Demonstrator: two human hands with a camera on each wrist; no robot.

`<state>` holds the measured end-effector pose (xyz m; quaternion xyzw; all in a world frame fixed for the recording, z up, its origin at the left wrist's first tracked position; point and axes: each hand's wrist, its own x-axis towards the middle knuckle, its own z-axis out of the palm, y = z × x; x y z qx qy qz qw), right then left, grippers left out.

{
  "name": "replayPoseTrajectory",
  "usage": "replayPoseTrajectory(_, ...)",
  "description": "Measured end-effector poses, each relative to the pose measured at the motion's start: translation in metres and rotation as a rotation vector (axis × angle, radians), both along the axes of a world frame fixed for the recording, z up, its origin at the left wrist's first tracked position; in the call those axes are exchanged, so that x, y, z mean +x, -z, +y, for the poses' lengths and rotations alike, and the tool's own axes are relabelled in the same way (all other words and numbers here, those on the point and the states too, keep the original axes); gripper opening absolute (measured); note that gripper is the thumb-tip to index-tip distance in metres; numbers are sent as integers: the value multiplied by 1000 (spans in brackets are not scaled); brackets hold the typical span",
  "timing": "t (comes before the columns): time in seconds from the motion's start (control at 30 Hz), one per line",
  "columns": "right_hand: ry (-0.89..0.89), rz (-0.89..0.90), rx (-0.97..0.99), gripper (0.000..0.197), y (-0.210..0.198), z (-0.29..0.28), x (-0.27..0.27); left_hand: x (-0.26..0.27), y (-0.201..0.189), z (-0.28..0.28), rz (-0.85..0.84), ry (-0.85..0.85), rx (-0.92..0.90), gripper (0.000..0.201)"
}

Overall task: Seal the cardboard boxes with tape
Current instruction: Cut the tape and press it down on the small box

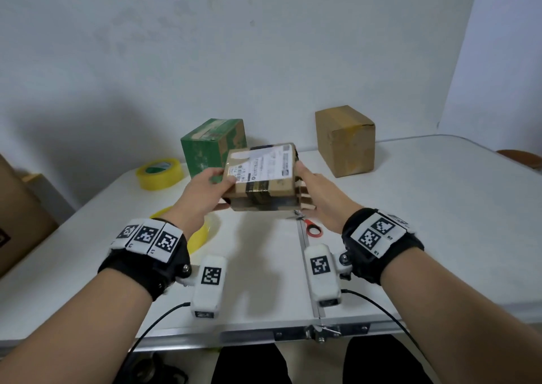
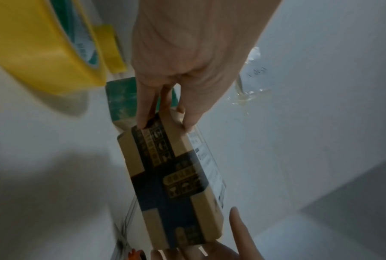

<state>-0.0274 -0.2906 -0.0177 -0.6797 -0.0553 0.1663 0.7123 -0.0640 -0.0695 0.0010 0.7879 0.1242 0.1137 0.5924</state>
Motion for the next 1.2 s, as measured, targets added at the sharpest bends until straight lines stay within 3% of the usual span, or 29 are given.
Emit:
replayPoseTrajectory(0.13,-34,134,50,45,10,-8,-8,3,-9,0,-162,-30,255,29)
replayPoseTrajectory(0.27,-57,213,103,53,14,-9,-13,2,-13,-9,-252,-18,296,24)
replayPoseTrajectory(0.4,-69,267,2,29,10,-12,-21,6,-10,-21,-267,34,361,23)
replayPoseTrajectory(0.5,-21,165,-179,36,15,-10,-17,12,-8,-23,-263,41,388,25)
replayPoseTrajectory(0.57,27,75,-314,43,17,-6,-15,16,-4,-20,-217,57,378,27)
replayPoseTrajectory(0.7,93,-225,-597,48,26,1,-4,21,5,-16,5,155,637,25)
replayPoseTrajectory(0.77,107,-290,-705,51,29,4,-1,18,7,-11,26,147,686,28)
replayPoseTrajectory(0.87,138,-314,-709,50,31,8,2,10,7,14,16,33,707,32)
replayPoseTrajectory(0.97,198,-350,-681,50,26,11,2,4,14,48,130,-34,906,32)
replayPoseTrajectory(1.1,262,-437,-719,45,14,19,1,-12,30,60,460,29,1168,65)
replayPoseTrajectory(1.2,189,-538,-780,36,9,27,-5,-19,43,60,491,107,1227,81)
